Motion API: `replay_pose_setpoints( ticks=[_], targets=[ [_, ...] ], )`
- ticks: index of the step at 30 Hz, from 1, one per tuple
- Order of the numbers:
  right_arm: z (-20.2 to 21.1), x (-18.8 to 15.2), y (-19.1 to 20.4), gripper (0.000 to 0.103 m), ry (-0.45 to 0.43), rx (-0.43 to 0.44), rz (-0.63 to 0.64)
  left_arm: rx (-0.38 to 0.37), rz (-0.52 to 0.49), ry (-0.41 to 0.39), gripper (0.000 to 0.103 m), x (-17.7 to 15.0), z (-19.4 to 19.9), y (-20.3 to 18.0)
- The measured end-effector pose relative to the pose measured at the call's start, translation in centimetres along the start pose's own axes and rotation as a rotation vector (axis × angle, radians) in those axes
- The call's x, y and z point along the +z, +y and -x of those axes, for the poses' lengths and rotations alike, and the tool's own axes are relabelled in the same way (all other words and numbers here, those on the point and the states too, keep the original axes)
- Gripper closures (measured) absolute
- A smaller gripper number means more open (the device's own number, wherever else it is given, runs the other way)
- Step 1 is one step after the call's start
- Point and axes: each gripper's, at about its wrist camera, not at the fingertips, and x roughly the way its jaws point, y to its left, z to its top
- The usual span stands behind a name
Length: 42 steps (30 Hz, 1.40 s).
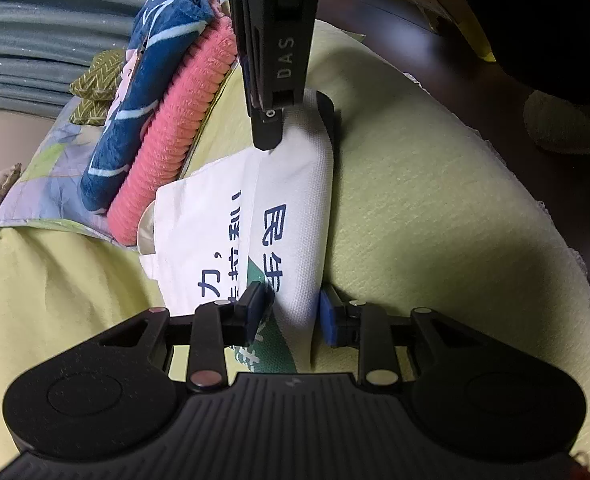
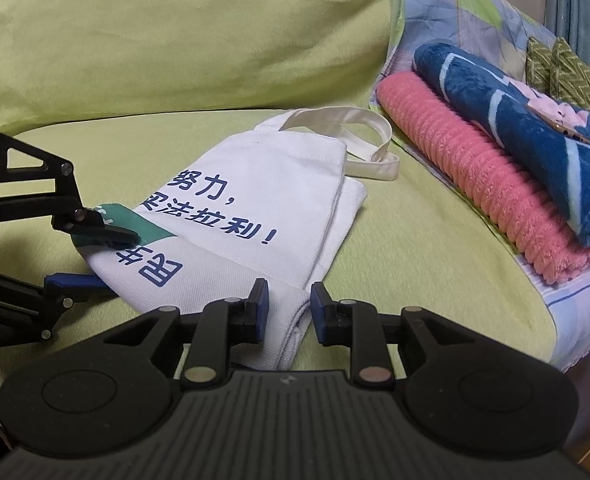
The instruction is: Fold shopping bag
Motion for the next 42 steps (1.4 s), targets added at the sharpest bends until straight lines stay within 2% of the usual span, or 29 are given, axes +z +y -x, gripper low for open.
replay_pose_setpoints(
  ticks=[3,6,8,10,13,18,21,22,23,26,30,35,42],
  targets=[
    [0.8,0.4,-0.7,0.078,-0.009,0.038,-0.021,-0.02,0.029,-0.007,0.069,-0.1,0.1,0.5],
    [2.8,0.9,-0.9,0.065,-0.074,0.101,0.055,-0.047,0.053,-0.018,0.069,-0.4,0.2,1.0],
    [3.9,0.7,0.1,0.048,-0.114,0.127,0.249,-0.068,0.069,-0.025,0.069,-0.5,0.2,1.5],
    [4.2,-0.1,1.3,0.045,-0.121,0.128,0.471,-0.092,0.09,-0.034,0.068,-0.7,0.3,1.9],
    [3.2,-1.4,2.2,0.042,-0.088,0.138,0.716,-0.125,0.124,-0.047,0.068,-1.1,0.3,2.6],
    [1.1,-4.8,3.3,0.042,-0.149,0.091,1.095,-0.186,0.166,-0.062,0.064,-1.6,0.1,3.8],
    [0.1,-6.1,3.0,0.053,-0.224,0.074,1.177,-0.219,0.182,-0.079,0.064,-2.1,0.0,4.6],
    [-0.1,-6.1,2.8,0.062,-0.223,0.097,1.168,-0.228,0.185,-0.085,0.062,-2.3,0.0,4.8],
    [-0.3,-6.1,2.5,0.066,-0.222,0.12,1.16,-0.234,0.184,-0.09,0.06,-2.5,-0.1,5.0],
    [-0.5,-5.9,1.7,0.066,-0.223,0.17,1.135,-0.234,0.178,-0.096,0.059,-2.9,-0.4,5.3],
    [-1.2,-3.2,-0.2,0.066,-0.146,0.299,0.953,-0.245,0.215,-0.086,0.059,-2.9,-0.8,5.7],
    [-2.1,-0.1,-2.4,0.066,-0.043,0.437,0.753,-0.295,0.324,-0.07,0.061,-2.9,-0.7,6.8],
    [-0.6,0.4,-3.3,0.066,0.076,0.574,0.611,-0.414,0.402,-0.084,0.06,-2.5,1.7,6.9]
  ],
)
